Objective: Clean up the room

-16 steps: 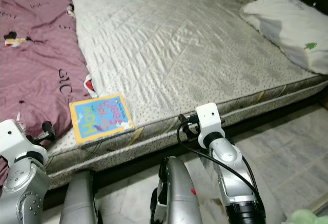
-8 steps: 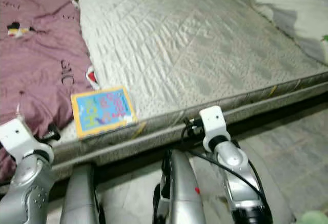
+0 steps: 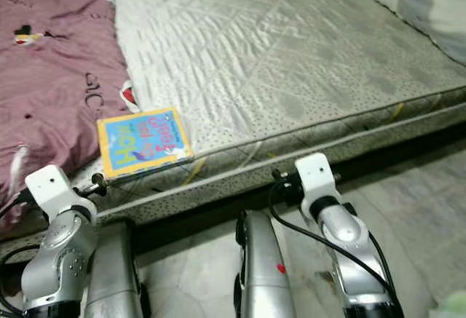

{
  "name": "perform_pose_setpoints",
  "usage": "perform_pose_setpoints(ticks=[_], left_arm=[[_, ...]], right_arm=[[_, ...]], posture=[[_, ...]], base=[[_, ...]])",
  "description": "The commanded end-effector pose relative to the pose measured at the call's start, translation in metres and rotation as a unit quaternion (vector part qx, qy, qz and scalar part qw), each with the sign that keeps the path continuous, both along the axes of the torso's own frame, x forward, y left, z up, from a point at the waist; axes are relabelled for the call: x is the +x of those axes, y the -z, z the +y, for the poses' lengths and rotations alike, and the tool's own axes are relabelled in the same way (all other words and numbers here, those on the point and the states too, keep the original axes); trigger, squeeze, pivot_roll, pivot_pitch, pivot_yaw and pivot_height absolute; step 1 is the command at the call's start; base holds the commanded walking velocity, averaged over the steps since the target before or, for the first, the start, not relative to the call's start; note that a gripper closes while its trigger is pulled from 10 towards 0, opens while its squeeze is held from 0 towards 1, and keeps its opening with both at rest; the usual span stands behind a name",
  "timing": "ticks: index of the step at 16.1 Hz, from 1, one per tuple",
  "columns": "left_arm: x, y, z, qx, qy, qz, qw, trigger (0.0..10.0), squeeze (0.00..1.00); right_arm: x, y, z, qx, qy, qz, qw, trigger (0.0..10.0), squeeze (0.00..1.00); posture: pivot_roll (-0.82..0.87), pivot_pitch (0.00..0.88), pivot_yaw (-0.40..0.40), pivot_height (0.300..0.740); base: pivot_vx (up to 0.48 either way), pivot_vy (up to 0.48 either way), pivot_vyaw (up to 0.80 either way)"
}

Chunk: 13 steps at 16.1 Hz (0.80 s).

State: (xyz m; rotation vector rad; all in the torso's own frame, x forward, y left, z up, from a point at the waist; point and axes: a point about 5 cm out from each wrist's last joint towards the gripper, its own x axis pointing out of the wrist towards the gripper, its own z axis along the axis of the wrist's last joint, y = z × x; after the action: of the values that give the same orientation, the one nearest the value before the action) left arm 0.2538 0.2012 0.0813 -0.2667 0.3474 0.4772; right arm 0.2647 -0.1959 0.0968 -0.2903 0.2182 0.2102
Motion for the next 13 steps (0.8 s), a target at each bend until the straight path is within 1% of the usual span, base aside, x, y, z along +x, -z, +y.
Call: perform_pose_setpoints(ticks=[1, 4, 5, 6, 8, 10, 11, 12, 13], left_arm=[[0.004, -0.001, -0.002, 0.007, 0.007, -0.006, 1.0, 10.0, 0.0], [0.01, 0.001, -0.001, 0.015, 0.018, -0.009, 1.0, 10.0, 0.0], [0.012, -0.003, 0.001, 0.037, 0.024, -0.019, 0.999, 10.0, 0.0], [0.013, -0.004, 0.001, 0.046, 0.028, -0.024, 0.998, 10.0, 0.0], [0.015, -0.004, 0.0, 0.045, 0.03, -0.028, 0.998, 10.0, 0.0], [0.02, -0.001, -0.001, 0.024, 0.047, -0.035, 0.998, 10.0, 0.0], [0.025, 0.001, -0.004, 0.011, 0.067, -0.037, 0.997, 10.0, 0.0], [0.033, 0.003, -0.006, -0.01, 0.077, -0.042, 0.996, 10.0, 0.0], [0.037, 0.003, -0.008, -0.017, 0.081, -0.043, 0.996, 10.0, 0.0]], right_arm=[[0.0, -0.01, -0.006, -0.004, 0.009, -0.021, 1.0, 10.0, 0.0], [-0.002, -0.008, -0.01, -0.01, 0.014, -0.02, 1.0, 10.0, 0.0], [-0.002, -0.011, -0.009, -0.015, 0.009, -0.026, 1.0, 10.0, 0.0], [-0.001, -0.012, -0.008, -0.017, 0.006, -0.027, 0.999, 10.0, 0.0], [0.0, -0.013, -0.008, -0.021, 0.003, -0.03, 0.999, 10.0, 0.0], [0.002, -0.015, -0.009, -0.023, 0.002, -0.032, 0.999, 10.0, 0.0], [0.002, -0.016, -0.009, -0.024, 0.002, -0.034, 0.999, 10.0, 0.0], [0.0, -0.017, -0.008, -0.03, -0.002, -0.038, 0.999, 10.0, 0.0], [0.0, -0.017, -0.008, -0.033, -0.003, -0.039, 0.999, 10.0, 0.0]], posture=[[-0.11, 0.164, -0.056, 0.497], [-0.12, 0.16, -0.061, 0.497], [-0.12, 0.16, -0.066, 0.497], [-0.12, 0.16, -0.068, 0.497], [-0.12, 0.161, -0.071, 0.497], [-0.13, 0.162, -0.072, 0.497], [-0.13, 0.162, -0.07, 0.497], [-0.14, 0.162, -0.071, 0.497], [-0.14, 0.161, -0.071, 0.497]], base=[[0.0, 0.0, 0.0], [0.0, 0.0, 0.0], [0.0, 0.0, 0.0], [0.0, 0.0, 0.0], [0.0, 0.0, 0.0], [0.0, 0.0, 0.0], [0.0, 0.0, 0.0], [0.0, 0.0, 0.0], [0.0, 0.0, 0.0]])
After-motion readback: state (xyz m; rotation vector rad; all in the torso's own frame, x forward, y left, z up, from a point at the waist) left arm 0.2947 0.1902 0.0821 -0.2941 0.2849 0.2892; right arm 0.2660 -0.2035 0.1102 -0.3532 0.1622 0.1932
